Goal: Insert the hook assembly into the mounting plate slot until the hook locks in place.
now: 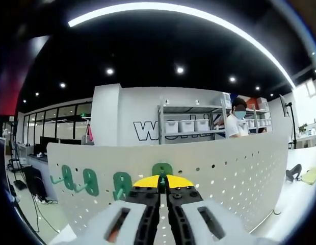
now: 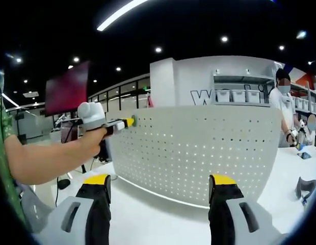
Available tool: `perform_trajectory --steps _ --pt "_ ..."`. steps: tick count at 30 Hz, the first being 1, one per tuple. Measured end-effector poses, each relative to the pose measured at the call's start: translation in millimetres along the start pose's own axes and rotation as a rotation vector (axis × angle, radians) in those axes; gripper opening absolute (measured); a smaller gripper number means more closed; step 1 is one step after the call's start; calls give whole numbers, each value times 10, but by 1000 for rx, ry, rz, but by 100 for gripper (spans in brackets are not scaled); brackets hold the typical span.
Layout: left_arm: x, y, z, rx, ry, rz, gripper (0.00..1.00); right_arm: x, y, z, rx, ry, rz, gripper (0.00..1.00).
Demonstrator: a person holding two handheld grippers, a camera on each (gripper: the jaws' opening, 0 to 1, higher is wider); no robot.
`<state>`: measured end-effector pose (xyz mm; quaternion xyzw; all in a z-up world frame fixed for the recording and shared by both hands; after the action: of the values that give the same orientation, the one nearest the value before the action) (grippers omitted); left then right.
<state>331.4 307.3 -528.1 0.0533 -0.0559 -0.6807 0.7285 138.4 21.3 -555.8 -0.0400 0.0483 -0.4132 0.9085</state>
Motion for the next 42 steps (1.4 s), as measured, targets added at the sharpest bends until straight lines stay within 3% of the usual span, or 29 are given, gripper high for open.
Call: perform_trajectory --steps 30,42 --pt "6 29 -59 -10 -4 8 3 6 18 -22 -16 -2 1 80" --pt "9 39 -67 1 31 8 3 -1 20 -25 -18 -1 1 80"
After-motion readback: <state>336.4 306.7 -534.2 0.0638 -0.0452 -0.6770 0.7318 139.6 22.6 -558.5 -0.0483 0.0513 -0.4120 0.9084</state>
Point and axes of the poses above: the point that each gripper's makers call its tool centre point, and the gripper's own axes: y roughly forward along the fingers, x roughly to its right, z roughly out of its top, the point moved 9 cm from there along -y, roughly backward along the fingers, and after that the axes turned 12 degrees about z, right-handed, at the moved point
